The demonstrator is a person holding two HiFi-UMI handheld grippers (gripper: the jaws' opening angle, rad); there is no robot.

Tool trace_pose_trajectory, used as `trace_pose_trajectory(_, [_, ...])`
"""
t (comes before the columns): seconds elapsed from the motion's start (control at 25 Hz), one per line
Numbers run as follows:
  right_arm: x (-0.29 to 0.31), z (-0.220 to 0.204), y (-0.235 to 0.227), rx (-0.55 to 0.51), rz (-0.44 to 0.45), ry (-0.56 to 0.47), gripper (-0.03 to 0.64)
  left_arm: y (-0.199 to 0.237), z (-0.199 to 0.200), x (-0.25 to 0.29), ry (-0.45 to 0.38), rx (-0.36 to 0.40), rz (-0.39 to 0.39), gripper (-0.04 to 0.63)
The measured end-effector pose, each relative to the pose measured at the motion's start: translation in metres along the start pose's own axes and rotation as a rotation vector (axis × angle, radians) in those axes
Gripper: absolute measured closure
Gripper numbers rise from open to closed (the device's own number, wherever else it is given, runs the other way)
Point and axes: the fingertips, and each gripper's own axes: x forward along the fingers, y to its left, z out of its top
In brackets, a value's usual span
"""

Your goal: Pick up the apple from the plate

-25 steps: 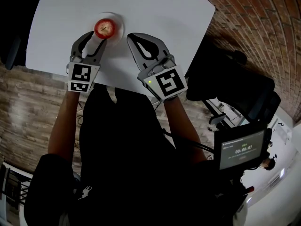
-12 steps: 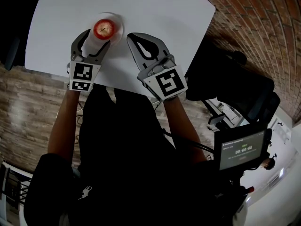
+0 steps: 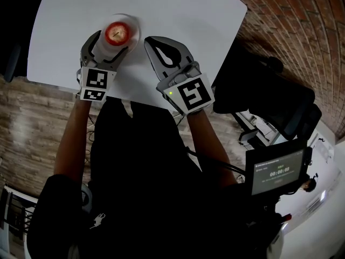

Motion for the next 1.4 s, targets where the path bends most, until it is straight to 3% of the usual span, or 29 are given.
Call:
trace_pose_trajectory(0.24, [-0.001,0.000,-0.002,0.003,-0.008,0.002,0.614,0.000,0.000,0.007,0.007,0.000,-0.009,0.158])
trace_pose_trajectory(1.04, [0.003,0.000,-0.009,0.012,-0.038,0.013,0.613,0.003,-0.002,0.031,0.037,0.096,-0.035,0.158])
trace_pose_trajectory(1.4, [0.001,0.002,-0.016,0.008,-0.055,0.009,0.614,0.002,-0.004,0.037,0.052,0.102,-0.037,0.163])
